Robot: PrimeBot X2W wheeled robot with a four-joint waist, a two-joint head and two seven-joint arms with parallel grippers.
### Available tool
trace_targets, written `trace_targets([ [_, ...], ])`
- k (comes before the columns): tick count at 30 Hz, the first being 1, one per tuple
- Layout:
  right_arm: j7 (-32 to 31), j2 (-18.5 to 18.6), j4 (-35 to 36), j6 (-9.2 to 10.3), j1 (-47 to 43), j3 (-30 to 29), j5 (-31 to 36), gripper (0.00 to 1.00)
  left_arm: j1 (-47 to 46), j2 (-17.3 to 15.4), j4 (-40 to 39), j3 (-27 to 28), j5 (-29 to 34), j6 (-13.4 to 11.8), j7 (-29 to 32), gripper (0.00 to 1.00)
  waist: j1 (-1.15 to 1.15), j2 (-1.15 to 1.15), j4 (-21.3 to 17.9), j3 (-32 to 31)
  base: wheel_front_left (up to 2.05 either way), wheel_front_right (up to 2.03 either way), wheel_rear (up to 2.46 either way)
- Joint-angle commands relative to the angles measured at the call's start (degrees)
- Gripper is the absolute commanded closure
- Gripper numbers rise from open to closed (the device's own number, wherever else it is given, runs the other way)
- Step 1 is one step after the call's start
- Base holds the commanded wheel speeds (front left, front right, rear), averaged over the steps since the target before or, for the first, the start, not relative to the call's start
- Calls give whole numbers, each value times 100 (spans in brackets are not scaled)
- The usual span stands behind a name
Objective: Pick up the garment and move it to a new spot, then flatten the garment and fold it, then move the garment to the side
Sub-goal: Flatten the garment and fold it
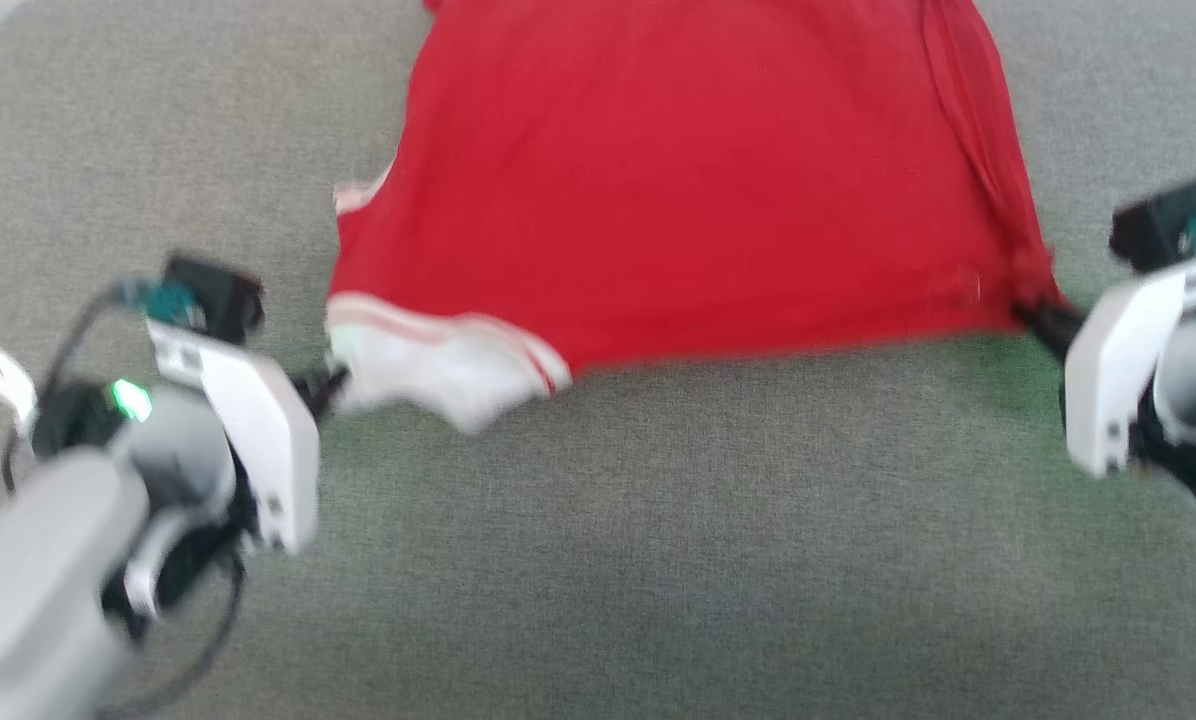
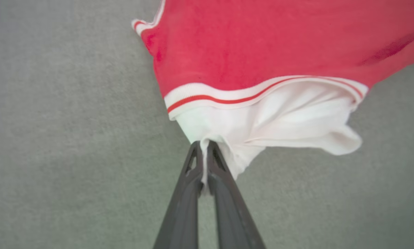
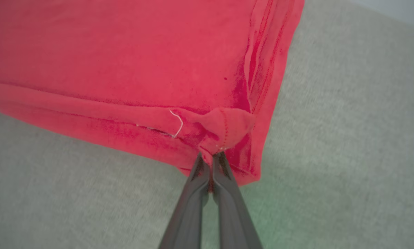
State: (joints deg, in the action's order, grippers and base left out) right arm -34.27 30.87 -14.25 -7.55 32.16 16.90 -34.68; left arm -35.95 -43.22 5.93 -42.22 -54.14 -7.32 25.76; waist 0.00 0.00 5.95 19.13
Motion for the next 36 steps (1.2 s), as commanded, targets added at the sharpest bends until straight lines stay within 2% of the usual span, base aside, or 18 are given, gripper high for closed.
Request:
trace_targets([
  [1,-115,47,126,11,-160,-13,-76,100,181,-49,-149,21,-111,-115,28,100,0,0,12,-37,0,0,0],
  [6,-889,359,955,10,-1183,-157,-443,100,1092,-353,-1077,-46,-306,-676,142,100,0,0,33,-159,0,0,0],
  [13,-1777,605,1968,7,-2556,-400,-981,100,2087,-607,-1795,-253,-596,-1245,363,100,0,0,34,-246,0,0,0],
  [16,-1989,648,2229,7,-3068,-589,-1161,100,2359,-672,-1998,-364,-690,-1397,474,100,0,0,37,-228,0,0,0],
  [20,-1959,474,2481,7,-3446,-969,-1171,100,2406,-816,-2196,-272,-718,-1543,464,100,0,0,38,-181,0,0,0],
  [25,-1865,234,2854,7,-3412,-1365,-1107,100,1952,-1148,-2510,97,-435,-1600,335,100,0,0,0,-112,0,0,0],
  [31,-1891,28,3276,7,-2914,-1689,-903,100,1013,-1472,-2713,403,25,-1400,503,100,0,0,-113,24,0,0,0],
  [34,-1806,-36,3285,7,-2415,-1723,-672,100,436,-1390,-2545,442,197,-1174,637,100,0,0,-171,150,0,0,0],
  [36,-1675,-102,3051,7,-1852,-1611,-476,100,-124,-1139,-2094,383,373,-926,752,100,0,0,-208,285,0,0,0],
])
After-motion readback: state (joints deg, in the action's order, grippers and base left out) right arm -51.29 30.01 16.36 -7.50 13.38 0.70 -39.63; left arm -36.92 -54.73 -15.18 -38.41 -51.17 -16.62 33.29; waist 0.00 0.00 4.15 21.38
